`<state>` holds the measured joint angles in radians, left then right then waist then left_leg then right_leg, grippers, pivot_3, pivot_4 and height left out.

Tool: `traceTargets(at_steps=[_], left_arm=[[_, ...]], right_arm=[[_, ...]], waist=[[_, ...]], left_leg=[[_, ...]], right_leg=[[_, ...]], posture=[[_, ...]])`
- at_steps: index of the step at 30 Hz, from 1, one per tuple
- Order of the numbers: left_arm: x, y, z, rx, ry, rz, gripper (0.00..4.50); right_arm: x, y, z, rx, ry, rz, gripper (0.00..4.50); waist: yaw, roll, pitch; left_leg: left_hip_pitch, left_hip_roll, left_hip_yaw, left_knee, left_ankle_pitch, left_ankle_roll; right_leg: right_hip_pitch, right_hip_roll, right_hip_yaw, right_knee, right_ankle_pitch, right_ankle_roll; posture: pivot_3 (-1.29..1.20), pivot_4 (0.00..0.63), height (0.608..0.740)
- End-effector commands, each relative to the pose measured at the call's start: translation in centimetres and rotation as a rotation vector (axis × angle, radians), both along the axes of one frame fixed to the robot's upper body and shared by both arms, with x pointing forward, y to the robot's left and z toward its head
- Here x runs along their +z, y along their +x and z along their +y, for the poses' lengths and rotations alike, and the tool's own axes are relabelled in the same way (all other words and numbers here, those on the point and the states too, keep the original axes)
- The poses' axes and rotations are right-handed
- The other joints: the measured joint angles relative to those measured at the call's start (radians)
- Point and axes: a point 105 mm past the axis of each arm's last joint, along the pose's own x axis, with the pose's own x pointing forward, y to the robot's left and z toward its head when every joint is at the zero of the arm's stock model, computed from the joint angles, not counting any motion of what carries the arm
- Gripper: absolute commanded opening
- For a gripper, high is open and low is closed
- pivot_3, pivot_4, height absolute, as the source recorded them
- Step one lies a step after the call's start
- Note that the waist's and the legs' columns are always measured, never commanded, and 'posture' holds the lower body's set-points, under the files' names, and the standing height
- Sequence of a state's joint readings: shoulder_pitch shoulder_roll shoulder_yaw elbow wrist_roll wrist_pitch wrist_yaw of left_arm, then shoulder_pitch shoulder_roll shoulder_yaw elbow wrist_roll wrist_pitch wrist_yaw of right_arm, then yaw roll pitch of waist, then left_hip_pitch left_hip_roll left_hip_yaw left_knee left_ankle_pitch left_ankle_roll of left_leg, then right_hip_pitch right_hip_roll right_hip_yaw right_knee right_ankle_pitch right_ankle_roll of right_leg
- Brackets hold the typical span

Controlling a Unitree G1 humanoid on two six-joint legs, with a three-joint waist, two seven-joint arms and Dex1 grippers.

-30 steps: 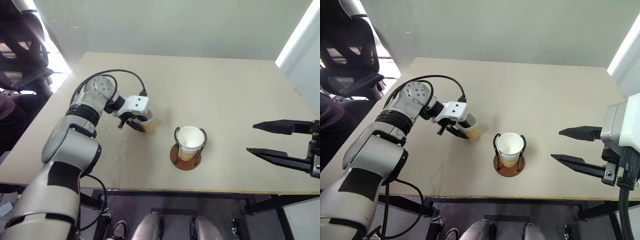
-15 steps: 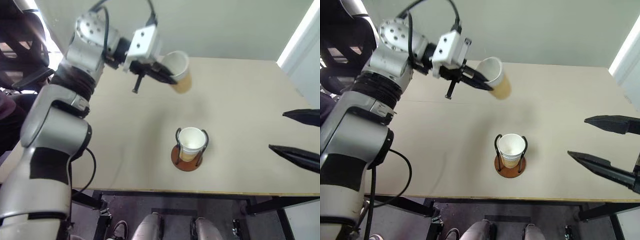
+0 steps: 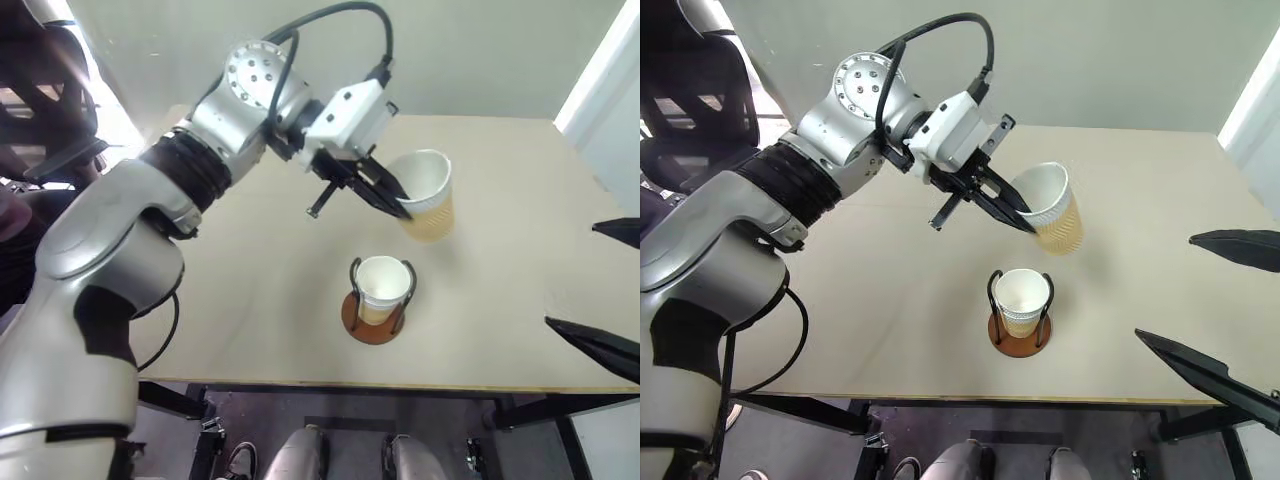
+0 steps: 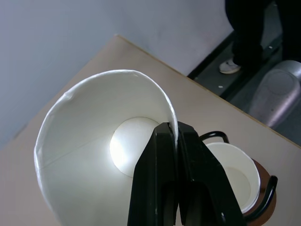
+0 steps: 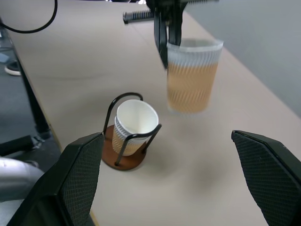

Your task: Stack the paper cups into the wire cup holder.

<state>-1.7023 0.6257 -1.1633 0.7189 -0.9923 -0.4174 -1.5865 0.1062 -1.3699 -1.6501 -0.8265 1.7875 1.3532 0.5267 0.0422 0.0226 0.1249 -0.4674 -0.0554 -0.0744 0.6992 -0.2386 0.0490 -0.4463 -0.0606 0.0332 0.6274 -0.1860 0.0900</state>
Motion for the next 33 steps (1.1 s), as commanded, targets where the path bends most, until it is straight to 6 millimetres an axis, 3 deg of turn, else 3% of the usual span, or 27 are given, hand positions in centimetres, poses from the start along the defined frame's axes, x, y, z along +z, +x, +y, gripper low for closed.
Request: traceTargets(at_steps=[1,9,14,20,28,33], left_arm=[[-0.5,-0.6,0.2,-0.062,0.088,-0.070,0.00],[-2.3,0.0,1.2,-0.082,0.250,-0.174,0.00],[-2.5,-0.1,1.3,-0.095,0.267,-0.178,0.00],[-3.6,-0.3,1.8,-0.108,0.321,-0.150,0.00],[-3.2,-0.3,1.8,-0.102,0.307,-0.150,0.00],[-4.0,-0.3,1.8,-0.107,0.328,-0.129,0.00]], right_arm=[[1.2,-1.0,-0.1,-0.021,0.020,-0.061,4.47],[1.0,-1.7,0.0,-0.060,0.025,-0.068,4.47],[0.9,-2.0,0.0,-0.072,0.027,-0.072,4.47],[0.5,-2.1,-0.1,-0.089,0.038,-0.067,4.47],[0.3,-2.1,0.0,-0.104,0.049,-0.059,4.47],[0.3,-2.0,0.1,-0.103,0.050,-0.059,4.47]], waist=[[0.001,0.000,0.000],[0.001,0.000,0.000],[0.002,0.000,0.000],[0.002,0.000,0.000],[0.002,0.000,0.000],[0.002,0.000,0.001]], left_leg=[[0.001,0.000,0.000,0.000,-0.001,-0.002],[0.001,0.001,-0.001,0.000,-0.003,-0.004],[0.001,0.001,-0.002,0.000,-0.009,0.002],[0.002,0.001,-0.002,0.001,-0.009,0.002],[0.003,0.001,-0.001,0.001,-0.008,0.000],[0.003,0.001,-0.001,0.001,-0.006,-0.002]], right_leg=[[0.000,0.000,0.000,0.000,0.000,0.000],[0.000,0.001,-0.001,0.001,0.000,-0.003],[0.001,0.001,-0.002,0.002,0.001,-0.004],[0.002,0.001,-0.002,0.002,0.002,-0.005],[0.004,0.000,-0.002,0.002,0.003,-0.006],[0.004,0.000,-0.002,0.002,0.002,-0.010]], posture=[[0.00,0.150,0.740],[0.00,0.150,0.740],[0.00,0.150,0.740],[0.00,0.150,0.740],[0.00,0.150,0.740],[0.00,0.150,0.740]])
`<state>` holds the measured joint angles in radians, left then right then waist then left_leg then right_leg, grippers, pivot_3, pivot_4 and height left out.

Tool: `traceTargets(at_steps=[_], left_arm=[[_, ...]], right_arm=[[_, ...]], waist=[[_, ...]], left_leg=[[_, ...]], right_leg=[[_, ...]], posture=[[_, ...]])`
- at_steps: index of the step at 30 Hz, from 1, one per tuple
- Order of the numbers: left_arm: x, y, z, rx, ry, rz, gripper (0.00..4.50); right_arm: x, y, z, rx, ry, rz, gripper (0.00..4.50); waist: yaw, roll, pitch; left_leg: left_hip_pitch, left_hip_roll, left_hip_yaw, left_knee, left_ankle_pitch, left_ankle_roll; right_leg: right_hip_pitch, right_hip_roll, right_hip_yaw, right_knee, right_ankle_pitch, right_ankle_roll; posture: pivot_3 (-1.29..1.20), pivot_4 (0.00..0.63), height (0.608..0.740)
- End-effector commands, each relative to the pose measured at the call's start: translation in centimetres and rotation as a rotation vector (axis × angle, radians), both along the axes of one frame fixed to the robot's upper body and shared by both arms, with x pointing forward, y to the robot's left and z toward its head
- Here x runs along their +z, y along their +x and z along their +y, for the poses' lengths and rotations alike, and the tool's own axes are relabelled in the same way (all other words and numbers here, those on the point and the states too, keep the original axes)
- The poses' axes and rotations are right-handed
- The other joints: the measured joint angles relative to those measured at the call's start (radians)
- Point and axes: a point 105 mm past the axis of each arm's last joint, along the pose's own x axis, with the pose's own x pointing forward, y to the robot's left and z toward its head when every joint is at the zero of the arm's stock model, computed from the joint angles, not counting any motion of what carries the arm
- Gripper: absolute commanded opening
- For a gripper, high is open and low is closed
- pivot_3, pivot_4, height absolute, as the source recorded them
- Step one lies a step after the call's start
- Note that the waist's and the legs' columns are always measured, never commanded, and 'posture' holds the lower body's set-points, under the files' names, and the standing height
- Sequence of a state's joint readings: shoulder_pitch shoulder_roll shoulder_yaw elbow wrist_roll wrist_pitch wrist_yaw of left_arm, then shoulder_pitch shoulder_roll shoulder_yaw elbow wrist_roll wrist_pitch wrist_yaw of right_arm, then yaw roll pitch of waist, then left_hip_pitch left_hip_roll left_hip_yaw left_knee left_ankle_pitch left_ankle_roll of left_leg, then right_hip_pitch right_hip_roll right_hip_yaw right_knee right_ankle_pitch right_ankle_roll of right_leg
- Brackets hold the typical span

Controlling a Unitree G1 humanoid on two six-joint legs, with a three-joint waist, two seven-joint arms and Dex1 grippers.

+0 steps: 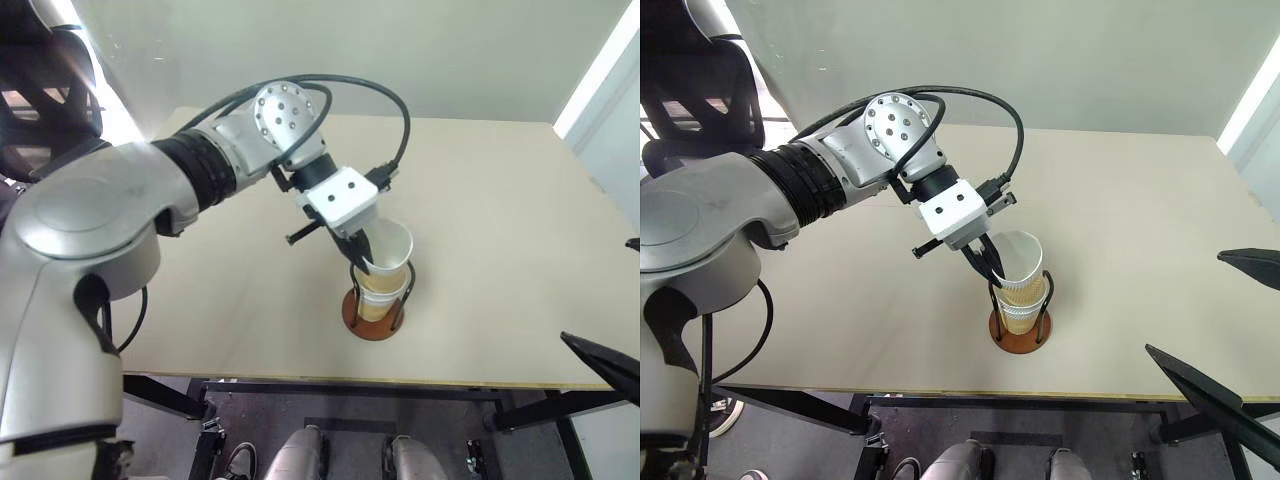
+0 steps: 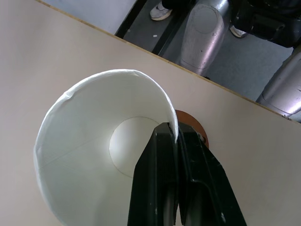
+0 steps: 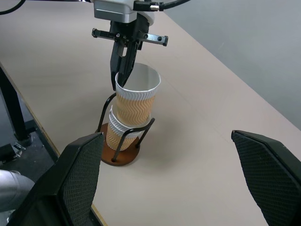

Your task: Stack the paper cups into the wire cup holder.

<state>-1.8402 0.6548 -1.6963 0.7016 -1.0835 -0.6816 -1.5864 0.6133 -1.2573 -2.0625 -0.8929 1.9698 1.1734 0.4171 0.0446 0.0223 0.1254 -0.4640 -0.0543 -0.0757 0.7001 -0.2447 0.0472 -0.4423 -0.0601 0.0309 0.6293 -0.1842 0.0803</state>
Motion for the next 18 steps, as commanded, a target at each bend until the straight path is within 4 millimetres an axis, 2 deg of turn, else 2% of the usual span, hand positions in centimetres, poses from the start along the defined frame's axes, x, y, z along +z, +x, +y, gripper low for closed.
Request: traceTargets(at_steps=[1,12,18], left_arm=[[1.0,-0.3,-0.3,-0.023,-0.009,-0.008,0.00],[-0.7,0.8,-0.2,0.051,0.048,0.025,0.00],[-0.8,1.0,-0.3,0.047,0.047,0.009,2.11]], right_arm=[[0.7,-0.3,0.1,0.006,0.003,-0.053,4.47],[0.7,-0.3,0.1,0.003,-0.004,-0.045,4.47],[0.6,-0.3,0.2,0.004,-0.004,-0.045,4.50]], waist=[[0.000,0.000,0.000],[0.000,-0.001,0.000],[0.000,-0.001,0.001]], left_leg=[[0.000,0.000,0.000,0.000,0.000,0.000],[0.000,0.000,0.000,0.000,0.003,-0.001],[0.001,0.000,0.000,0.000,0.003,-0.001]], right_leg=[[0.000,0.000,0.000,0.000,0.000,-0.001],[0.001,0.000,0.000,0.000,0.000,-0.005],[0.002,0.000,0.000,0.000,0.001,-0.005]], posture=[[0.00,0.150,0.740],[0.00,0.150,0.740],[0.00,0.150,0.740]])
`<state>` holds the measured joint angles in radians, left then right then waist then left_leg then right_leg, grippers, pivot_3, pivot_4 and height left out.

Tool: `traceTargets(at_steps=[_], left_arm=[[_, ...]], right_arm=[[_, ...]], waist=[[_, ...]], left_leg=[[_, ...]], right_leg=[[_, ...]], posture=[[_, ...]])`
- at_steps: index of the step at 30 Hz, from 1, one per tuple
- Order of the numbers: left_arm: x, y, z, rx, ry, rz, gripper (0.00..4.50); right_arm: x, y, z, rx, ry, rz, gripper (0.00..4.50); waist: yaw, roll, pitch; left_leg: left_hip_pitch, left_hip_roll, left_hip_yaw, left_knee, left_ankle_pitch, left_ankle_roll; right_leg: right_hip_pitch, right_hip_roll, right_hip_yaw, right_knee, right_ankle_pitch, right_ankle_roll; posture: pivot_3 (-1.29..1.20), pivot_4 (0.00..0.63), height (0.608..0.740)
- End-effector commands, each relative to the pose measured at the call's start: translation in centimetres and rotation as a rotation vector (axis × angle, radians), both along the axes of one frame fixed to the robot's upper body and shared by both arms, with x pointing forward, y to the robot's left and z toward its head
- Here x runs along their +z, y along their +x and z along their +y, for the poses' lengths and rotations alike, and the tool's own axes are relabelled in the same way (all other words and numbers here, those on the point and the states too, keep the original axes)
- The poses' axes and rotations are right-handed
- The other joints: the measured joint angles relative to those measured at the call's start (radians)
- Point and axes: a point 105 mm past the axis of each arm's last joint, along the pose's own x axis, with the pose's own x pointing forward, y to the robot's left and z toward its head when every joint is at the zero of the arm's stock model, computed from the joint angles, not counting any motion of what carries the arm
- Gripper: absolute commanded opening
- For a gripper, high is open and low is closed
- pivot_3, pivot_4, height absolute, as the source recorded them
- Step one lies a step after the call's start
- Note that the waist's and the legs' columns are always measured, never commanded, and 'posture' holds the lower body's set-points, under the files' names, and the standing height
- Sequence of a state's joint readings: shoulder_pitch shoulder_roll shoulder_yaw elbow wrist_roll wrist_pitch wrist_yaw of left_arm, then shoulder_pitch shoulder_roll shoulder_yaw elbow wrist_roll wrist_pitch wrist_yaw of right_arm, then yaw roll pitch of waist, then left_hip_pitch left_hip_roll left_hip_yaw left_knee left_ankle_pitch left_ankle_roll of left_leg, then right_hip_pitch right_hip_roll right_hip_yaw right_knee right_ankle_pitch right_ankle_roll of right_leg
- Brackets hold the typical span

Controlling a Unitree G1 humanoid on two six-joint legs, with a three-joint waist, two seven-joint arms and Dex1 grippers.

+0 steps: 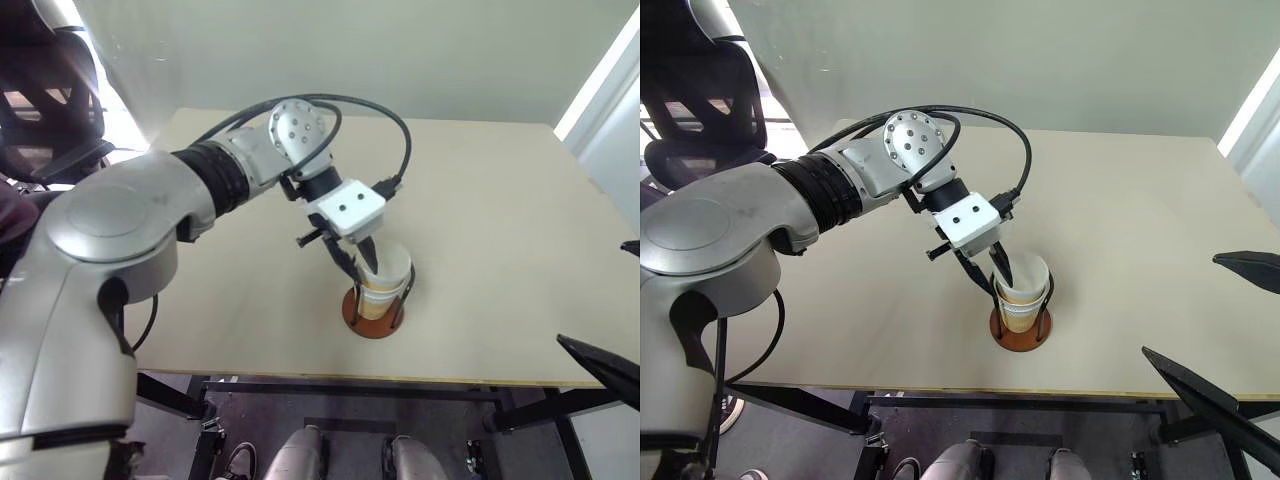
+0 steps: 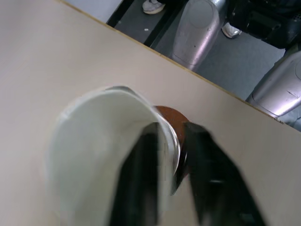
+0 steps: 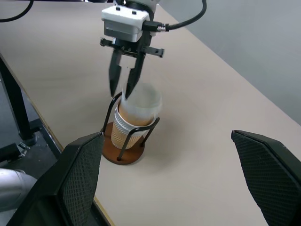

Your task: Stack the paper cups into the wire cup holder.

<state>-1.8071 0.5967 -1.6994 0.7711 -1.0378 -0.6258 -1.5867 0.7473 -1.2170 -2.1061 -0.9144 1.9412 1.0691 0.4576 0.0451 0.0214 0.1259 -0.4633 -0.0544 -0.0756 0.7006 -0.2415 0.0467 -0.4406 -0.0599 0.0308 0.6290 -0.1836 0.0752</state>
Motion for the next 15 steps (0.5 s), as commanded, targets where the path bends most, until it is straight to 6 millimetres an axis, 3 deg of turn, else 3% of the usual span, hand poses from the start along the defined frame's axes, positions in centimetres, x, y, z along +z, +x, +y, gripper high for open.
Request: traceTargets(at_steps=[1,2,5,9,15], left_arm=[[0.8,0.0,0.0,-0.020,-0.012,-0.023,2.41],[0.9,0.0,-0.1,-0.025,-0.022,-0.027,2.76],[1.9,0.1,-0.8,-0.023,-0.094,-0.027,2.76],[5.3,-0.2,-2.0,0.029,-0.289,0.050,2.76],[6.9,-0.4,0.2,0.096,-0.377,0.111,2.76]], right_arm=[[0.7,-0.3,0.1,0.004,-0.006,-0.053,4.50],[0.7,-0.3,0.1,0.006,-0.005,-0.052,4.50],[0.6,-0.1,0.0,0.011,-0.002,-0.049,4.50],[0.5,0.3,0.1,0.043,0.006,-0.043,4.50],[0.7,1.6,0.2,0.119,0.005,-0.040,4.50]], waist=[[0.000,0.000,0.000],[0.000,0.000,0.000],[0.000,0.000,0.000],[0.000,-0.001,0.001],[-0.010,0.000,0.000]], left_leg=[[0.000,0.000,0.000,0.000,0.000,0.000],[0.000,0.000,0.000,0.000,0.000,0.000],[0.000,0.000,0.000,0.000,0.000,0.000],[0.000,0.000,0.000,0.000,0.001,0.000],[0.002,0.000,0.000,-0.001,0.001,-0.001]], right_leg=[[0.000,0.000,0.000,0.000,0.000,0.000],[0.000,0.000,0.000,0.000,0.000,0.000],[0.000,0.000,0.000,0.000,0.000,0.000],[0.001,0.000,0.000,0.000,0.000,0.000],[0.001,0.001,0.001,0.000,0.000,-0.001]], posture=[[0.00,0.150,0.740],[0.00,0.150,0.740],[0.00,0.150,0.740],[0.00,0.150,0.740],[0.00,0.150,0.740]])
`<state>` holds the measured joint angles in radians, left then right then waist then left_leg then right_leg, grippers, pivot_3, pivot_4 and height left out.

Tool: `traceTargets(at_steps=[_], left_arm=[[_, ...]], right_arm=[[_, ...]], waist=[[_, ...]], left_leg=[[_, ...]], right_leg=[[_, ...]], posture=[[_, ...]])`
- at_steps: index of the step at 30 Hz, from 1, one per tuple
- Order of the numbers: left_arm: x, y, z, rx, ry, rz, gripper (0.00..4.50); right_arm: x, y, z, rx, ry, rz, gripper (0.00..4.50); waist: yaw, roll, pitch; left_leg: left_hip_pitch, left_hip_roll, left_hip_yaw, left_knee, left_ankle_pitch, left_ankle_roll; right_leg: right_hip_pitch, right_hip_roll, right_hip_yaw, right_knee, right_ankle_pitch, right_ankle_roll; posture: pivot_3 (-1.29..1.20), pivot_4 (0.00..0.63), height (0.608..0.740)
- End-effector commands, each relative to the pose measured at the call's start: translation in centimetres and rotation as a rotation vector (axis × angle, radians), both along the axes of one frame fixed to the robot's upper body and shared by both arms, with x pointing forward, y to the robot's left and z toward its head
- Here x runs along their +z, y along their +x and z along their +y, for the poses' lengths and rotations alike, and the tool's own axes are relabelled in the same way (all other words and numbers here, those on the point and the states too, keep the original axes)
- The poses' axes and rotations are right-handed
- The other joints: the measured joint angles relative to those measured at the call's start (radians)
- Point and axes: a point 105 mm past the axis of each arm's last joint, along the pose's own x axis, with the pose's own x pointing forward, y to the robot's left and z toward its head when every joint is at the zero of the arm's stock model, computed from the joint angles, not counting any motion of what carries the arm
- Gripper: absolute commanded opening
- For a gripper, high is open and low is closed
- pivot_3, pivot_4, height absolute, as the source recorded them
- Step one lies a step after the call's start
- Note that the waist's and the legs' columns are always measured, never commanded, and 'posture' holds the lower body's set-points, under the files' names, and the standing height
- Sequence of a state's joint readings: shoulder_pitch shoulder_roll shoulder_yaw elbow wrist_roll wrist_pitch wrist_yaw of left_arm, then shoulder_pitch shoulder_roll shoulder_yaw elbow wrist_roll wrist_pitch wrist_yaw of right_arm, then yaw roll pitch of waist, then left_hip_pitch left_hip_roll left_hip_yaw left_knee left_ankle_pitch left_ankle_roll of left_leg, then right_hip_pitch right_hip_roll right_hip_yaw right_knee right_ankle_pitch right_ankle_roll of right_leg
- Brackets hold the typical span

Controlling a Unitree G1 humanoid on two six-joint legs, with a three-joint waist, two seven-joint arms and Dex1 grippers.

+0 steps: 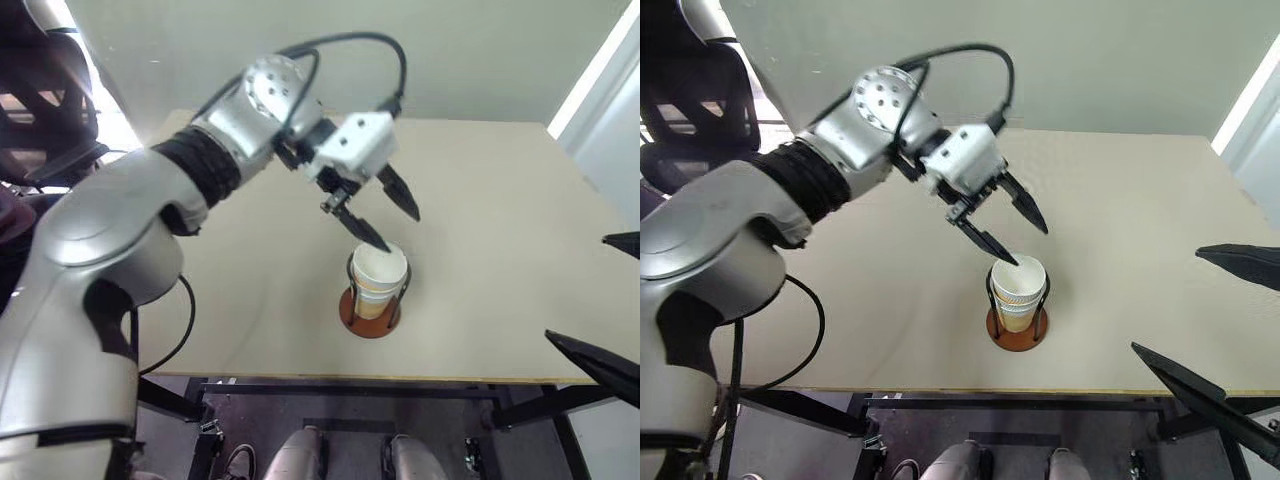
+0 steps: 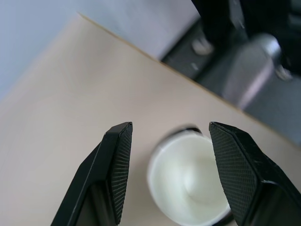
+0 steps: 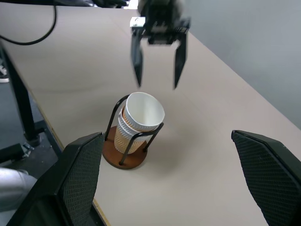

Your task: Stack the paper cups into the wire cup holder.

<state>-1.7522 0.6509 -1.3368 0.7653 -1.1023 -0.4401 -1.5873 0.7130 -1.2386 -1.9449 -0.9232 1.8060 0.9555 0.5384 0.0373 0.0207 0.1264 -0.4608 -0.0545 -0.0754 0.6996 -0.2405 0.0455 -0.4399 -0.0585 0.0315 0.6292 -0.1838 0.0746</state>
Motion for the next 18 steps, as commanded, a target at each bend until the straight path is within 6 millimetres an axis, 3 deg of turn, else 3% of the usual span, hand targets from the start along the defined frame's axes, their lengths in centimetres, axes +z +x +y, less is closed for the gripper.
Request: traceTargets(at_steps=[1,4,8,12,15,18], left_arm=[[1.4,0.0,1.6,0.032,-0.058,0.030,2.76],[3.3,0.9,3.1,0.126,-0.158,0.055,2.76],[4.9,2.9,7.5,0.328,-0.294,0.084,2.76],[4.4,3.8,12.0,0.491,-0.355,0.134,2.76],[2.9,4.0,16.4,0.669,-0.420,0.189,2.76],[1.4,3.9,18.3,0.786,-0.450,0.209,2.76]], right_arm=[[0.8,0.8,0.0,0.054,0.017,-0.030,4.50],[0.6,1.7,0.3,0.111,0.028,-0.016,4.50],[0.3,3.5,-0.1,0.165,0.024,-0.001,4.50],[0.2,4.8,-0.2,0.219,0.019,0.002,4.50],[-0.2,5.8,-0.1,0.259,0.024,0.017,4.50],[-0.3,6.6,-0.3,0.279,0.042,0.015,4.50]], waist=[[-0.003,0.001,0.000],[-0.005,0.000,0.000],[-0.009,0.001,0.000],[-0.015,0.002,-0.001],[-0.017,0.002,-0.001],[-0.019,0.002,-0.002]], left_leg=[[0.001,0.000,0.000,0.000,0.000,0.000],[0.000,0.000,-0.001,0.000,0.002,-0.001],[-0.001,0.000,-0.001,0.000,0.004,0.001],[0.000,-0.001,0.000,-0.001,0.010,0.012],[-0.002,0.000,-0.002,-0.002,0.014,0.009],[-0.003,-0.001,-0.001,-0.002,0.017,0.003]], right_leg=[[0.000,0.000,0.000,0.000,0.000,0.000],[0.000,0.000,0.000,0.001,0.000,0.000],[0.000,0.000,0.000,-0.001,0.002,0.001],[-0.001,0.002,0.000,-0.002,0.001,0.002],[-0.002,0.001,0.001,-0.002,-0.002,0.008],[-0.004,0.002,0.000,-0.003,0.001,0.011]], posture=[[0.00,0.150,0.740],[0.00,0.150,0.740],[0.00,0.150,0.740],[0.00,0.150,0.740],[0.00,0.150,0.740],[0.00,0.150,0.740]])
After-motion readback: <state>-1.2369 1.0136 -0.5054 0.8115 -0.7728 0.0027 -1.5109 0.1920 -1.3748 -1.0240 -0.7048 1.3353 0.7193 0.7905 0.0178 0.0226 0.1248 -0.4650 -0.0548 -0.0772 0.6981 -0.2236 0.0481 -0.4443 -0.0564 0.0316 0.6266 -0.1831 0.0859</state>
